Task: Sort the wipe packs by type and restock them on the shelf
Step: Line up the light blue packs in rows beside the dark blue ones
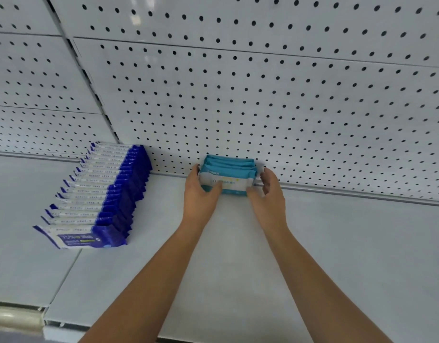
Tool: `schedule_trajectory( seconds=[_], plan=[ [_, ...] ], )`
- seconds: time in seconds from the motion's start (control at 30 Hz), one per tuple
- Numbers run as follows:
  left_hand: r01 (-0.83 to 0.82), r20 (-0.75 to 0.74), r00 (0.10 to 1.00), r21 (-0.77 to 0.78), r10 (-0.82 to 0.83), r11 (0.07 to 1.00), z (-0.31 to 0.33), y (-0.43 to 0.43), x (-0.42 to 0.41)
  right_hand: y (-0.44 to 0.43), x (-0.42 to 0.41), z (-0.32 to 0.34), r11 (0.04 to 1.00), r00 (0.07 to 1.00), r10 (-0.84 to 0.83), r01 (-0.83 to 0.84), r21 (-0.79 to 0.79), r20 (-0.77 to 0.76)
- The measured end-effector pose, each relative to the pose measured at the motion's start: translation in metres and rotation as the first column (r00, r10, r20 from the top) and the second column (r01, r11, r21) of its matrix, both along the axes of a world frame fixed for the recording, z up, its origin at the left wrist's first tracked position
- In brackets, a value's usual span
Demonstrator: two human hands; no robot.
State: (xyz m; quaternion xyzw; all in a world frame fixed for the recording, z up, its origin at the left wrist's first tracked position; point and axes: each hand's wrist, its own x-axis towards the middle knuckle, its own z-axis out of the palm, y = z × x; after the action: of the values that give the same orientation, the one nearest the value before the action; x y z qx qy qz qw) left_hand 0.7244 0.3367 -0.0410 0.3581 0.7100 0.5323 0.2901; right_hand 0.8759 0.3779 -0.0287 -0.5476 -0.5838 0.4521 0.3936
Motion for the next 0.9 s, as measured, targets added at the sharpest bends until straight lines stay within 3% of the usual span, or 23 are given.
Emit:
schedule_trajectory(
  seconds=[0.17,0.47,0.73,0.9],
  plan=[
    [-0.066,0.023,0.997,-0.074,0.068,0.995,0.014,-0.032,0.016,-0.015,0.03,0.001,0.996,0.996,0.071,-0.073,-0.049,-0.053],
    [-0.016,0.04,0.999,-0.124,0.021,0.992,0.027,-0.098,0.078,-0.06,0.083,0.012,0.971,0.968,0.223,-0.231,-0.059,-0.115],
    [0.147,0.07,0.987,-0.029,-0.145,0.989,0.032,-0.15,0.147,-0.131,0.154,0.023,0.988,0.982,0.153,-0.155,-0.014,-0.113],
    [0.29,0.143,0.946,0.038,-0.293,0.956,0.029,-0.182,0.219,-0.188,0.236,0.015,0.999,0.994,-0.026,0.023,-0.029,-0.107]
  ],
)
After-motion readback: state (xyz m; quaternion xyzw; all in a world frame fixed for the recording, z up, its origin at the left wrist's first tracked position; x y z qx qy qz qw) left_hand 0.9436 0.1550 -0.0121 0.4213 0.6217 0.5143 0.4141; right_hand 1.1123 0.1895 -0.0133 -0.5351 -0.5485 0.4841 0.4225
